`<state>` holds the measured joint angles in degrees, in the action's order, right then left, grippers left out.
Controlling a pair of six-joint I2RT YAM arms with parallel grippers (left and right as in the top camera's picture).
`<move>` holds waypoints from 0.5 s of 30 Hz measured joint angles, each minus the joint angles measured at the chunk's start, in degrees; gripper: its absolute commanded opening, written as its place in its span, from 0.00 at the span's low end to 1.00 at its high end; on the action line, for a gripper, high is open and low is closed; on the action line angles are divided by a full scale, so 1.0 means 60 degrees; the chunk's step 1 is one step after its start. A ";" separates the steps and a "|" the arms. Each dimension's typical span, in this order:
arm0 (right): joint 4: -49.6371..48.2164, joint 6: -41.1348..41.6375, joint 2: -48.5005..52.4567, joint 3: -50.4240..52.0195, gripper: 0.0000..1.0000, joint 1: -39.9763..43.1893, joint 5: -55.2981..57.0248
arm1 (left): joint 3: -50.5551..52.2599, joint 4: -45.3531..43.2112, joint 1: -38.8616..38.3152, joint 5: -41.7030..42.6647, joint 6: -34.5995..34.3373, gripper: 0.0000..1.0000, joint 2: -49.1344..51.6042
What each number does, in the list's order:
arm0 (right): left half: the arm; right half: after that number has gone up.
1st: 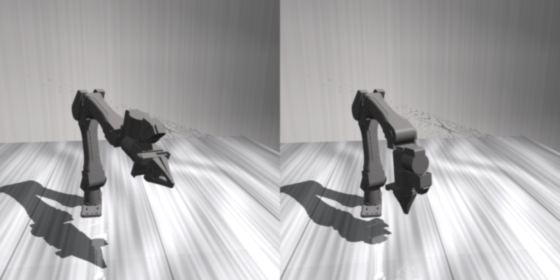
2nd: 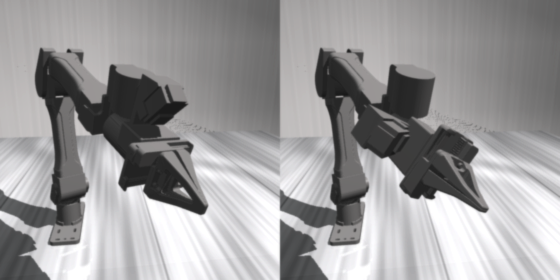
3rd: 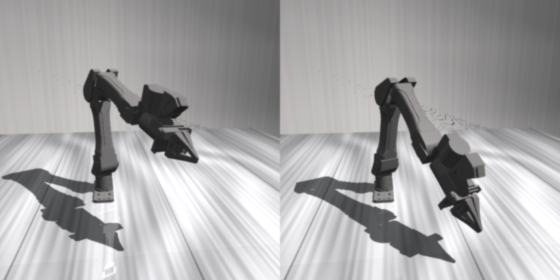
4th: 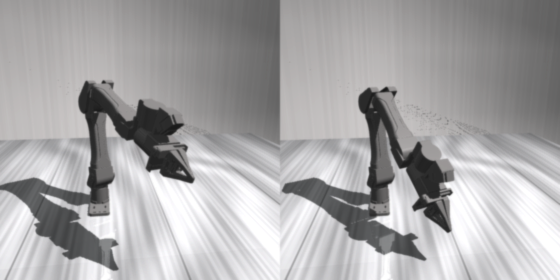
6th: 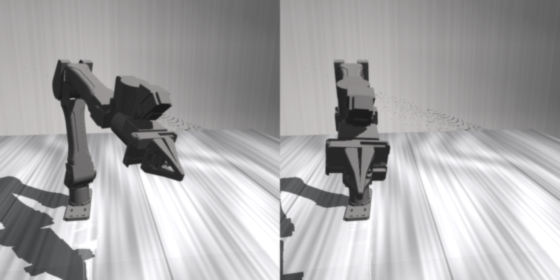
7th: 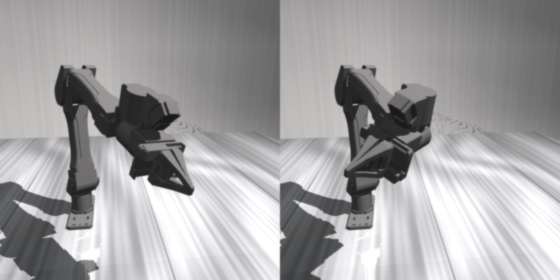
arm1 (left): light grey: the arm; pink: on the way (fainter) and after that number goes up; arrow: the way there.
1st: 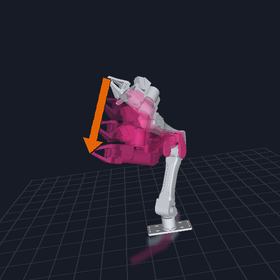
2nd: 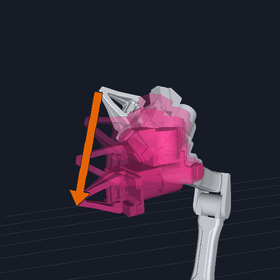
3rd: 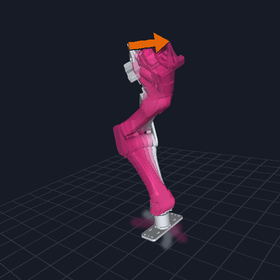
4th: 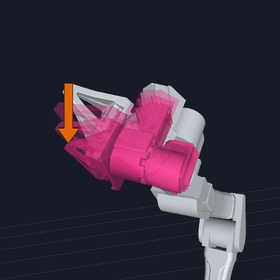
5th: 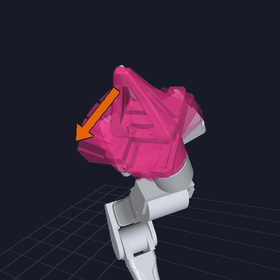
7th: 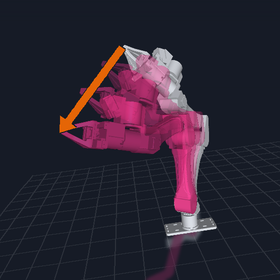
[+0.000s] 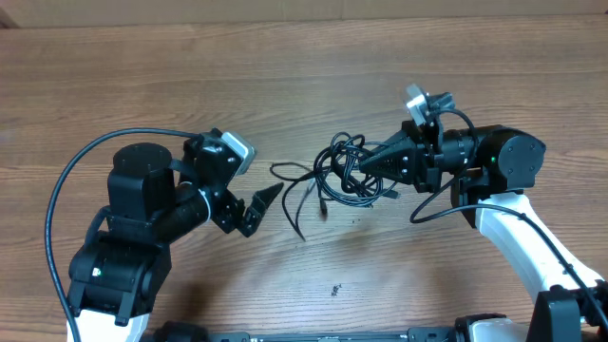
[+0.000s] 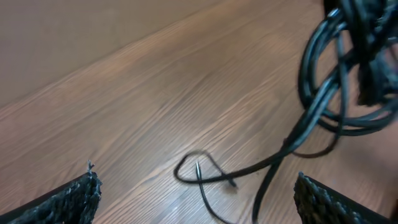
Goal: Untangle cables
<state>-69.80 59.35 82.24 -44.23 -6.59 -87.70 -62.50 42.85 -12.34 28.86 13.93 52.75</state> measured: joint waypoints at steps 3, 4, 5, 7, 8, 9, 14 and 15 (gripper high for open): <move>-0.0004 -0.0444 0.0000 0.0000 0.04 0.0000 0.0004 | 0.0000 -0.0004 0.0000 0.0568 0.0000 1.00 0.0200; -0.0004 -0.0535 0.0000 0.0000 0.04 0.0000 0.0004 | 0.0000 -0.0022 0.0000 0.0721 0.0000 1.00 0.0302; -0.0004 -0.0597 0.0000 0.0000 0.04 0.0000 0.0000 | 0.0000 -0.0080 0.0000 0.0914 0.0000 1.00 0.0419; -0.0004 -0.0692 0.0000 0.0000 0.04 0.0000 0.0000 | 0.0000 -0.0350 0.0000 0.1450 0.0000 0.99 0.0725; -0.0004 -0.0714 0.0000 0.0000 0.04 0.0000 0.0000 | 0.0000 -0.0561 0.0000 0.1807 0.0004 1.00 0.0885; 0.0000 -0.0729 0.0000 0.0000 0.04 0.0000 0.0000 | 0.0004 -0.0790 0.0000 0.2098 0.0000 1.00 0.1016; 0.0000 -0.0787 0.0000 0.0000 0.04 0.0000 0.0000 | 0.0000 -0.1745 0.0000 0.3453 0.0000 1.00 0.1512; -0.0004 -0.0790 0.0000 0.0000 0.04 0.0000 0.0000 | 0.0000 -0.1851 0.0000 0.3603 0.0000 1.00 0.1581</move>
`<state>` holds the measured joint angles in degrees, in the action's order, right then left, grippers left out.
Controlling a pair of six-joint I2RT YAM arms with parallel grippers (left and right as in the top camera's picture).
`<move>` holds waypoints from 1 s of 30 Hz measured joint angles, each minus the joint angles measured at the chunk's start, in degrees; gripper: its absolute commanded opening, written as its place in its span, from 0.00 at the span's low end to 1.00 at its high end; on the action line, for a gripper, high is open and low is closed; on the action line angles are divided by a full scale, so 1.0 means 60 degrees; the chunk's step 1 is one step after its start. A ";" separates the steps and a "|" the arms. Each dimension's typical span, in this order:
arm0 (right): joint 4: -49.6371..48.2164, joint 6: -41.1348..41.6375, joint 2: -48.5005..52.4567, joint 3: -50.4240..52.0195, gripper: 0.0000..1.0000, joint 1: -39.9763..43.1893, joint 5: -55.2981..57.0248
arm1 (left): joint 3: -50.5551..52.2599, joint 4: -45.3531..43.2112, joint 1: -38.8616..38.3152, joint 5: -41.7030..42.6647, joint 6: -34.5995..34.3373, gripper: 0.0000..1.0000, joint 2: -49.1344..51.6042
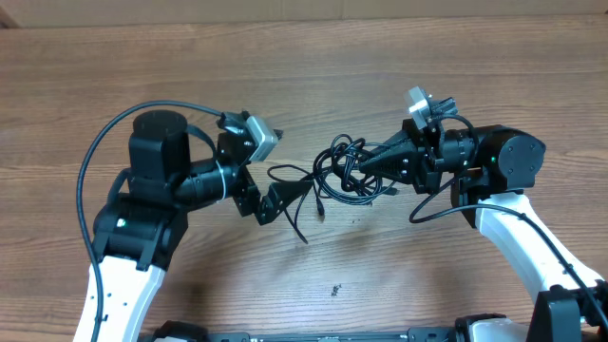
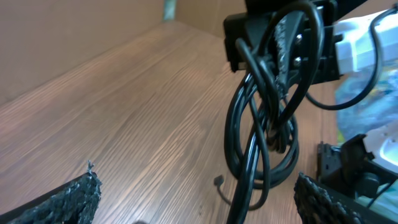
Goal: Untangle cables
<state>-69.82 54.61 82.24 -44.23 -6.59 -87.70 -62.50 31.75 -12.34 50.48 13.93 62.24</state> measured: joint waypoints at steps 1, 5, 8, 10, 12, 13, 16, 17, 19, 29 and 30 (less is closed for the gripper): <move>0.0004 -0.0007 0.0000 0.0000 0.04 0.0000 0.0000 | 0.0000 -0.0160 0.0000 0.0211 0.0000 1.00 0.0124; 0.0000 -0.0040 0.0000 0.0000 0.04 0.0000 0.0000 | 0.0000 -0.0718 0.0000 0.0940 0.0000 1.00 0.0576; 0.0000 -0.0044 0.0000 0.0000 0.04 -0.0025 0.0000 | 0.0000 -0.1035 0.0000 0.1330 0.0000 1.00 0.0969; 0.0000 -0.0047 0.0000 0.0000 0.04 -0.0062 -0.0004 | 0.0000 -0.1326 0.0000 0.1537 -0.0004 1.00 0.1220; 0.0000 -0.0080 0.0000 0.0000 0.04 -0.0182 -0.0004 | 0.0000 -0.1679 0.0000 0.1847 0.0000 1.00 0.1472; 0.0000 -0.0087 0.0000 0.0000 0.04 -0.0219 0.0000 | 0.0000 -0.1931 0.0000 0.2098 -0.0007 1.00 0.1643; 0.0000 -0.0106 0.0000 0.0000 0.04 -0.0317 0.0000 | 0.0004 -0.2433 0.0000 0.2492 -0.0149 0.97 0.1869; 0.0004 -0.0102 0.0000 0.0000 0.04 -0.0331 0.0000 | 0.0004 -0.2492 0.0000 0.2557 -0.0189 0.95 0.1905; -0.0004 -0.0109 0.0000 0.0000 0.04 -0.0350 0.0000 | 0.0004 -0.2561 0.0000 0.2747 -0.0302 0.59 0.1971; 0.0029 -0.0109 0.0000 0.0000 0.04 -0.0353 0.0040 | 0.0004 -0.2579 -0.0073 0.3421 -0.0404 0.04 0.1989; 0.0033 -0.0109 0.0000 0.0000 0.04 -0.0350 0.0036 | 0.0004 -0.2575 -0.0073 0.3421 -0.0401 0.04 0.1989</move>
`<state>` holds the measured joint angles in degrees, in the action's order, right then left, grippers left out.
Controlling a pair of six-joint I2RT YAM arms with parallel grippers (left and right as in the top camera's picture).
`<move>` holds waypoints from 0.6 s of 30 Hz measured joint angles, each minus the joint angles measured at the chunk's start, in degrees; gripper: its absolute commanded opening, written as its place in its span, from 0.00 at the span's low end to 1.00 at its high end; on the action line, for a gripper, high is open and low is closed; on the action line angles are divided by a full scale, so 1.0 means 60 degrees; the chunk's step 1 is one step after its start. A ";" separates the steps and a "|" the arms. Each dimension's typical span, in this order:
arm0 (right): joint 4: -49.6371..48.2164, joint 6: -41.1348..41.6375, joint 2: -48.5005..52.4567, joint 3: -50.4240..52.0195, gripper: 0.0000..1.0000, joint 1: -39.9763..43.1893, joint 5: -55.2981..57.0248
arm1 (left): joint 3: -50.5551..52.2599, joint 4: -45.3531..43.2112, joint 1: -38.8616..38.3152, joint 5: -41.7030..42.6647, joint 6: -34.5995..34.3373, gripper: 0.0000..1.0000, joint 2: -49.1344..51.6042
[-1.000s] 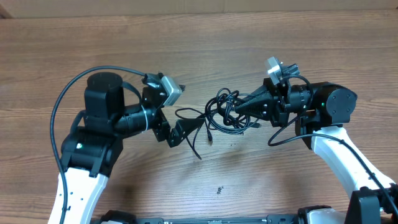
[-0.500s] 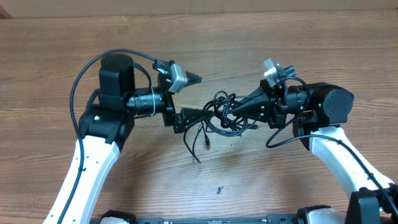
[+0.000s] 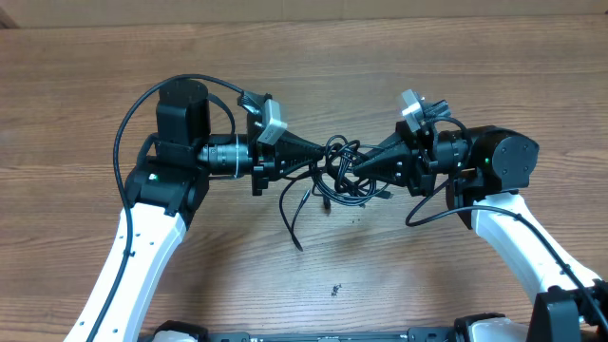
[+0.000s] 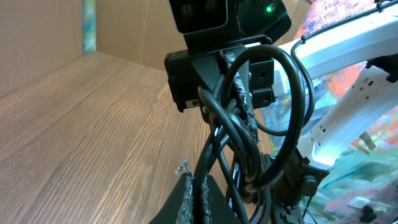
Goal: Untangle cables
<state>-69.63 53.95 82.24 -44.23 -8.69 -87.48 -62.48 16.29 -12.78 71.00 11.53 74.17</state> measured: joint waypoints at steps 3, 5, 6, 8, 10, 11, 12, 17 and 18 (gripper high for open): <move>0.0000 0.0000 0.0000 0.0000 0.04 0.0000 -0.0029 | 0.0000 -0.0004 0.0000 0.0055 -0.0018 0.29 0.0000; -0.0004 -0.0004 0.0000 0.0000 0.04 -0.0004 -0.0044 | 0.0000 -0.0004 0.0004 0.0073 -0.0080 0.58 0.0000; -0.0011 0.0000 0.0000 0.0000 0.04 -0.0004 -0.0047 | 0.0000 -0.0015 0.0004 0.0069 -0.0044 0.68 0.0000; -0.0007 0.0004 0.0000 0.0000 0.04 -0.0004 -0.0044 | -0.0004 -0.0011 -0.0007 0.0106 -0.0091 0.75 0.0000; 0.0000 -0.0004 0.0000 0.0000 0.04 -0.0007 -0.0044 | 0.0000 -0.0007 -0.0127 0.0102 -0.0106 0.75 0.0000; -0.0007 0.0000 0.0000 0.0000 0.04 -0.0007 -0.0044 | 0.0000 -0.0007 -0.0164 0.0095 -0.0098 0.73 0.0000; -0.0007 0.0004 0.0000 0.0000 0.04 -0.0004 -0.0047 | 0.0000 -0.0007 -0.0259 0.0066 -0.0098 0.71 0.0000; 0.0007 0.0004 0.0000 0.0000 0.04 0.0018 -0.0051 | -0.0004 -0.0015 -0.0568 -0.0153 -0.0022 0.28 0.0000; 0.0004 0.0004 0.0000 0.0000 0.04 0.0022 -0.0047 | -0.0004 -0.0004 -0.0594 -0.0153 -0.0069 0.12 0.0000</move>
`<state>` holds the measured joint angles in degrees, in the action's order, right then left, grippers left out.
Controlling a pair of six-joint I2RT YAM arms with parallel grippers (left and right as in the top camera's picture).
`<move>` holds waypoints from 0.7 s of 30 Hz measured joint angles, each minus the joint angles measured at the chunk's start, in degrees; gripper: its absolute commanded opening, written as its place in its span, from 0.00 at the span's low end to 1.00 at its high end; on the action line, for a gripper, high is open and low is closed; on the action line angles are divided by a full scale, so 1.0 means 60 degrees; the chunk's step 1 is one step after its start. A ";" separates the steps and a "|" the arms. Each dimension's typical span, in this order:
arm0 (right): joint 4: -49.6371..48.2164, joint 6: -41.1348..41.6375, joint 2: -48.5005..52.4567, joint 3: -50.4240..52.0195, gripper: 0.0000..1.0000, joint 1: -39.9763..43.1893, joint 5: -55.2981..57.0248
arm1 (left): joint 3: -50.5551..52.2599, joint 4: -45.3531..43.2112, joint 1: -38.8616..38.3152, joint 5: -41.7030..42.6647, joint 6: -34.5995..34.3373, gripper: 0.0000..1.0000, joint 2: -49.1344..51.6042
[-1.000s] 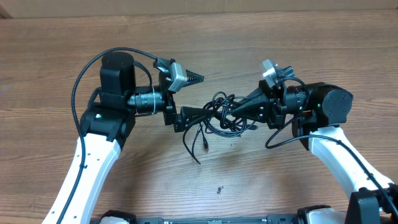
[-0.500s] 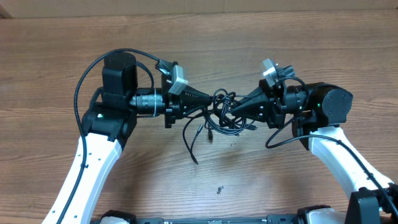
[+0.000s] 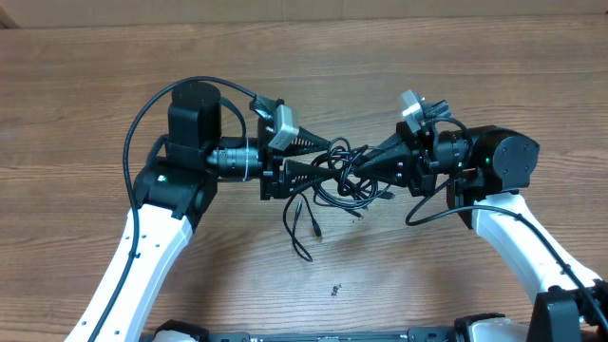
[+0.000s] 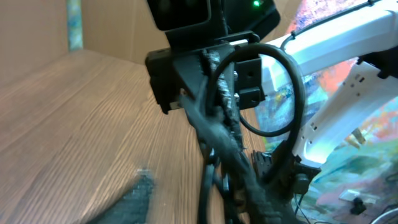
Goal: Untangle cables
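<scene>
A tangle of black cables (image 3: 350, 187) sits mid-table, with its loose plug ends (image 3: 306, 228) trailing toward the front. My right gripper (image 3: 364, 167) is shut on the bundle from the right. My left gripper (image 3: 332, 159) reaches in from the left with its fingers spread, open around strands at the bundle's left side. In the left wrist view a cable loop (image 4: 292, 93) hangs from the right gripper (image 4: 214, 78), and strands pass between the left gripper's (image 4: 199, 190) blurred fingers (image 4: 127, 202).
The cables lie on a wooden table (image 3: 114, 95). A cardboard wall (image 3: 304, 8) runs along the far edge. A small dark speck (image 3: 334, 290) sits near the front. Both arms meet at the middle, their bases at the front left and right.
The left gripper's fingers were shut together just left of the bundle. They are now spread, and it sits a little further right, in among the strands. The trailing ends have shifted slightly.
The right gripper held the bundle throughout. The left gripper stood open and low at the front left, then nearer the trailing strands. It was then level with the bundle with its fingers shut, and is now open around the strands.
</scene>
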<state>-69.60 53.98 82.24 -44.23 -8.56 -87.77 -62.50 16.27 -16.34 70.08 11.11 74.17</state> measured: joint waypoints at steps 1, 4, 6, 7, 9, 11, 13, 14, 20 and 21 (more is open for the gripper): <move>0.0011 0.0000 0.0000 0.0000 0.04 0.0018 0.0004 | 0.0000 -0.0004 -0.0033 0.0040 0.0015 0.04 0.0000; 0.0029 -0.0007 0.0000 0.0000 0.04 0.0106 0.0011 | 0.0000 0.0000 -0.0055 0.0215 0.0025 0.04 -0.0004; 0.0029 -0.0011 0.0000 0.0000 0.04 0.0109 0.0007 | 0.0000 0.0004 -0.0058 0.0222 0.0025 0.04 -0.0004; 0.0029 -0.0007 0.0000 0.0000 0.04 0.0109 0.0007 | 0.0000 0.0004 -0.0058 0.0226 0.0025 0.04 -0.0004; 0.0033 -0.0011 0.0000 0.0000 0.04 0.0109 0.0011 | 0.0000 0.0004 -0.0058 0.0226 0.0025 0.04 -0.0004; 0.0033 -0.0004 0.0000 0.0000 0.13 0.0109 0.0007 | 0.0000 0.0004 -0.0058 0.0222 0.0025 0.04 -0.0004; 0.0044 -0.0040 0.0000 0.0000 0.39 0.0109 0.0007 | 0.0000 0.0004 -0.0058 0.0219 0.0025 0.04 -0.0004; 0.0080 -0.0007 0.0000 0.0000 0.56 0.0106 0.0007 | 0.0000 0.0000 -0.0058 0.0208 0.0029 0.04 -0.0004; 0.0127 0.0000 -0.0026 -0.0004 1.00 -0.0022 -0.0025 | 0.0004 -0.0004 0.0153 -0.0248 0.0029 0.04 0.0055; 0.0157 -0.0007 -0.0026 -0.0004 1.00 -0.0033 -0.0022 | 0.0004 -0.0036 0.0299 -0.0153 0.0033 0.04 0.0062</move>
<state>-68.66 53.93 82.08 -44.25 -8.75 -87.90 -62.48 16.05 -14.55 69.17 11.31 74.54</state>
